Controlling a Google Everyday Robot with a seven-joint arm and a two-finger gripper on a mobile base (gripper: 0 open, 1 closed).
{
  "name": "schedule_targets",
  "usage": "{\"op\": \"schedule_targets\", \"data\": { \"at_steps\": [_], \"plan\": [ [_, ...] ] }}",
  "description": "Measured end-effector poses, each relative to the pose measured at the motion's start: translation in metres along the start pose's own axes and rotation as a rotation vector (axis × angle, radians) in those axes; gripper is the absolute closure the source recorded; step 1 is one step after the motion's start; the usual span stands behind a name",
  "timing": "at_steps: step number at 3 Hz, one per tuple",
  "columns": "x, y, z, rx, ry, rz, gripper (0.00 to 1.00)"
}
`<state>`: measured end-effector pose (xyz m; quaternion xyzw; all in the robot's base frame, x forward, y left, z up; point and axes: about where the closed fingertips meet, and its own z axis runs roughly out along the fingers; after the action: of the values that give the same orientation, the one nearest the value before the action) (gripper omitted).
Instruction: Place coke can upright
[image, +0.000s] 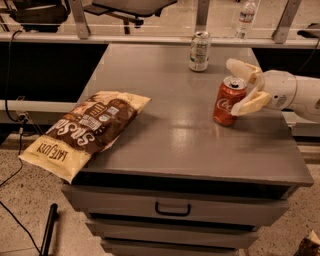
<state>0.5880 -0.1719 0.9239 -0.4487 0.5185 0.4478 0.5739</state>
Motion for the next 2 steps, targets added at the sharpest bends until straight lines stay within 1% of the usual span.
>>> {"op": "schedule_targets", "data": {
  "at_steps": [1, 2],
  "plan": [
    [-0.011, -0.002, -0.005, 0.002, 0.119, -0.044, 0.00],
    [-0.040, -0.007, -0.021, 0.013, 0.301, -0.126, 0.00]
  ]
}}
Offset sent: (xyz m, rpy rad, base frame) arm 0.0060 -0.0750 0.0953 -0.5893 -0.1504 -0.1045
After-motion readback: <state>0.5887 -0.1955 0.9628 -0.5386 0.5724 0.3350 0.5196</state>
